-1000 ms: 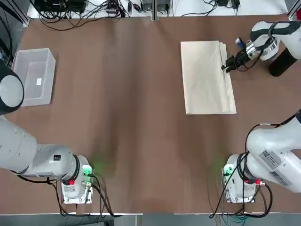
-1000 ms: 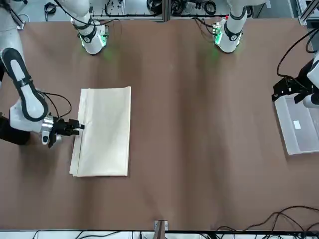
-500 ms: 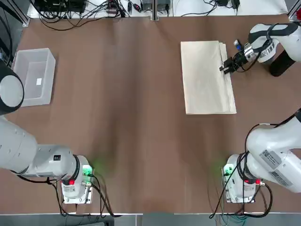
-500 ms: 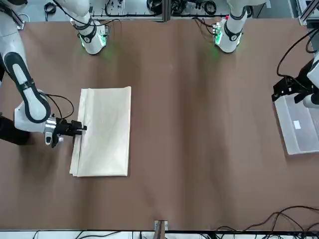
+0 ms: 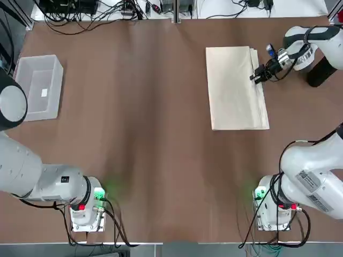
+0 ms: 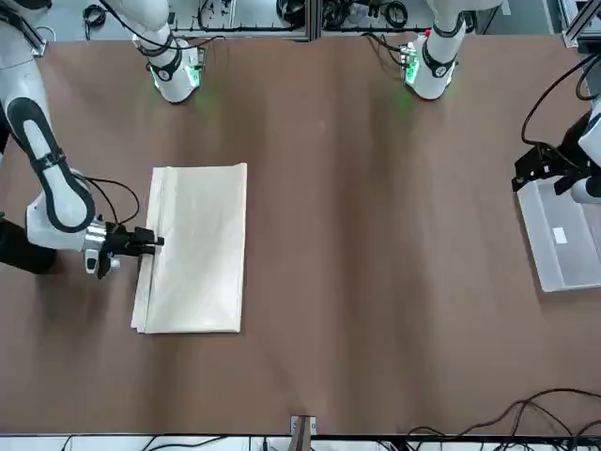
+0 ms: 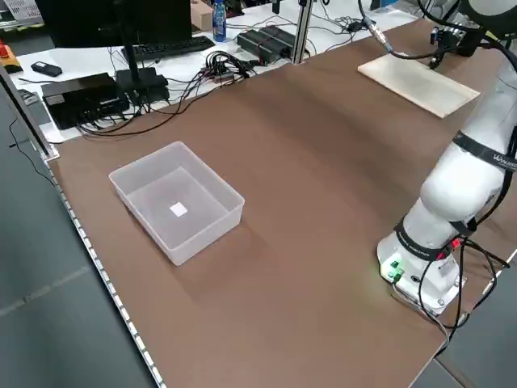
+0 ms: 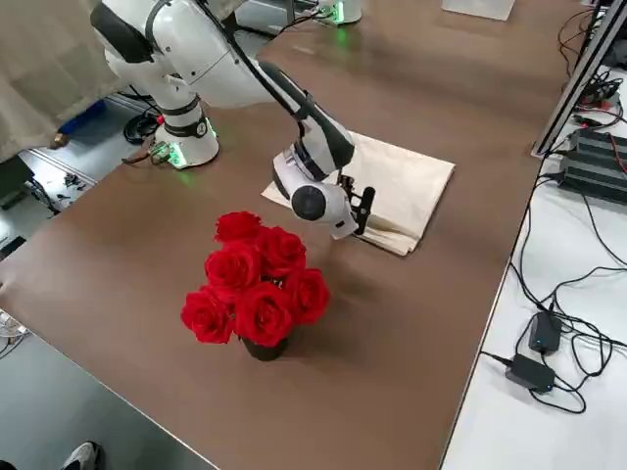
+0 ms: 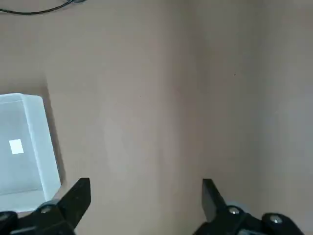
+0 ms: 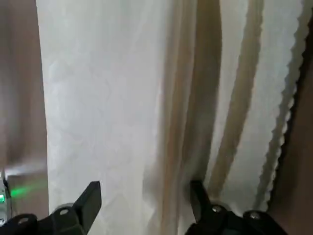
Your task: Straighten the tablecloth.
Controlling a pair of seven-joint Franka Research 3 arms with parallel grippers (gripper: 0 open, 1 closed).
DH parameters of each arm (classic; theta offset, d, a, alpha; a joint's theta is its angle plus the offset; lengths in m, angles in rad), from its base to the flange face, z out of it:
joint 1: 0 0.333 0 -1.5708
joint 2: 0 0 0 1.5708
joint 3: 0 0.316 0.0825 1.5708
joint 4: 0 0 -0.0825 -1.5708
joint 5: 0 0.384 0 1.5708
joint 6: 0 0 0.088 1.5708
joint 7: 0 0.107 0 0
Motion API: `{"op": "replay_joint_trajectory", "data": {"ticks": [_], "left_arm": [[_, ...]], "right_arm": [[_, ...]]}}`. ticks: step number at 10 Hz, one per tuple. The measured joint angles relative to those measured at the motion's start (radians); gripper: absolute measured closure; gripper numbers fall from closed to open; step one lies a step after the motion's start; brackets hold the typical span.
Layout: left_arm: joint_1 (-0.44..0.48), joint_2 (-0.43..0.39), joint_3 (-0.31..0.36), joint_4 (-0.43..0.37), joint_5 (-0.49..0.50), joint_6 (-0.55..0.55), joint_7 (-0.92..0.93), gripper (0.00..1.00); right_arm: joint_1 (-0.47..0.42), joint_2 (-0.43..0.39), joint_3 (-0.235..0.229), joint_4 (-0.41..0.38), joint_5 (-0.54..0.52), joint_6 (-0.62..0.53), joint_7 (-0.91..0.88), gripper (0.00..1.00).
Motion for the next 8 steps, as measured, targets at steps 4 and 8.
{"op": "replay_joint_trajectory", "data": {"ticks": [4,8], "left_arm": [[0.000,0.000,0.000,0.000,0.000,0.000,0.000,0.00],[0.000,0.000,0.000,0.000,0.000,0.000,0.000,0.00]], "right_arm": [[0.003,-0.003,0.005,0.004,0.000,-0.017,0.026,0.19],[0.003,-0.028,0.004,0.033,0.000,-0.068,0.042,0.19]]}}
